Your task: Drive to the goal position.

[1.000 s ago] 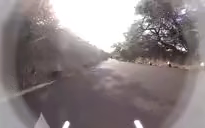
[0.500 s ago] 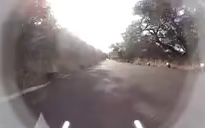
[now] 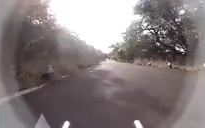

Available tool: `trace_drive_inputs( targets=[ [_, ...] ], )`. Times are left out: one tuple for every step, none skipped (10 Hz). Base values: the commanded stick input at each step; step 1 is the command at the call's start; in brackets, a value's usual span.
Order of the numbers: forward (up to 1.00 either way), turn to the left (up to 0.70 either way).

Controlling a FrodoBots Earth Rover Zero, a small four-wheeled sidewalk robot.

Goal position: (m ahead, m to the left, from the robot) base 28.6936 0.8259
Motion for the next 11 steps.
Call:
trace_drive_inputs(
  targets=[
    [0.50,0.00],
    [0.50,0.00],
    [0.50,0.00],
    [0.50,0.00],
    [0.50,0.00],
    [0.50,0.00],
    [0.50,0.00],
    [0.50,0.00],
    [0.50,0.00],
    [0.50,0.00],
    [0.50,0.00]
  ],
)
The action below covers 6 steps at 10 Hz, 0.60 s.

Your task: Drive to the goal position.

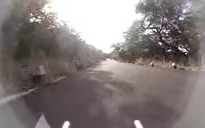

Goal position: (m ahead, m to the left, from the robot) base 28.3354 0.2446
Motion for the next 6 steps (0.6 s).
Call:
trace_drive_inputs(
  targets=[
    [0.50,0.00],
    [0.50,0.00],
    [0.50,0.00],
    [0.50,0.00],
    [0.50,0.00],
    [0.50,0.00]
  ],
)
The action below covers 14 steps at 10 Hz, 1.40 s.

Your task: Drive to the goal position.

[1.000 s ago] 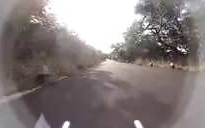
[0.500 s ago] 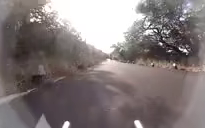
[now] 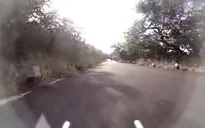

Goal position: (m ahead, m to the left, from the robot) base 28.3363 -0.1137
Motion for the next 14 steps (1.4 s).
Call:
trace_drive_inputs(
  targets=[
    [0.50,0.00],
    [0.50,0.00],
    [0.50,0.00],
    [0.50,0.00],
    [0.50,0.00],
    [0.50,0.00],
    [0.50,0.00],
    [0.50,0.00],
    [0.50,0.00],
    [0.50,0.00],
    [0.50,0.00],
    [0.50,-0.24],
    [0.50,-0.25],
    [0.50,-0.25]
  ],
)
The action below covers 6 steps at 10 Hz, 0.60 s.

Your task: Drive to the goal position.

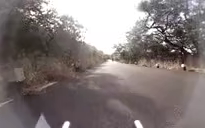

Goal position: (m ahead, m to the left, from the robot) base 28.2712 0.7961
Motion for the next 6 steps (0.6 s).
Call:
trace_drive_inputs(
  targets=[
    [0.50,-0.14],
    [0.50,0.00],
    [0.50,0.00],
    [0.50,0.00],
    [0.50,0.00],
    [0.50,0.00]
  ],
)
